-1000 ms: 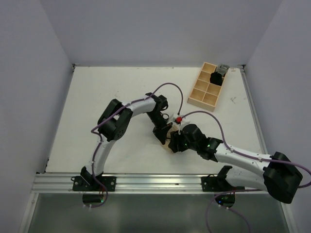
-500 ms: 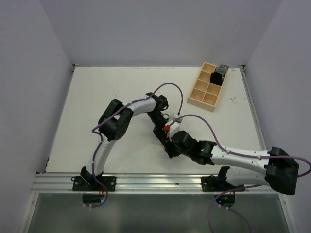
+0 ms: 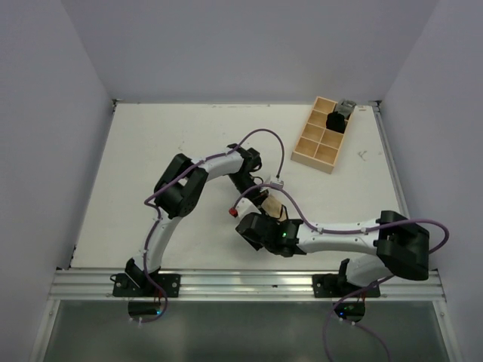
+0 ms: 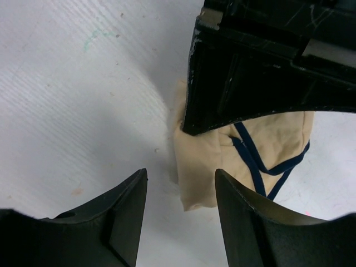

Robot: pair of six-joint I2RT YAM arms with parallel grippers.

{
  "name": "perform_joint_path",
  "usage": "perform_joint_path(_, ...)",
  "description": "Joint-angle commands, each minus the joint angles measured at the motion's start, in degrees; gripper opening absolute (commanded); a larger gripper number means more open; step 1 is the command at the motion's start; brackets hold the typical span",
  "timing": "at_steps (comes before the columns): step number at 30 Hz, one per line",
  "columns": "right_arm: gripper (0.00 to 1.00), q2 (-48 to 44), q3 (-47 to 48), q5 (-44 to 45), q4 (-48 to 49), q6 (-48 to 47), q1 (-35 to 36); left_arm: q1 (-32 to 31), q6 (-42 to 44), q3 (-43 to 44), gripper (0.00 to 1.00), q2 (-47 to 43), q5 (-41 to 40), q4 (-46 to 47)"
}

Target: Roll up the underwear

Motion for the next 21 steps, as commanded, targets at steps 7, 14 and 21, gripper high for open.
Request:
perform_joint_path(7,0.55,4.63,6.89,9.47,-7.69,0.88,0.96,-1.04,1.10,-0.28,0.00,3.31,-7.15,3.20)
perform_joint_path(14,0.55,8.24,8.65,7.19,-11.21,4.13,1.05,-1.03,1.10,-0.01,0.00,3.49,-7.24,3.20)
perform_joint_path(21,0.53,9.55,8.21,5.61,-10.77,5.18,1.13,-0.95,1.01,-0.36,0.00,3.14,-7.42,3.55)
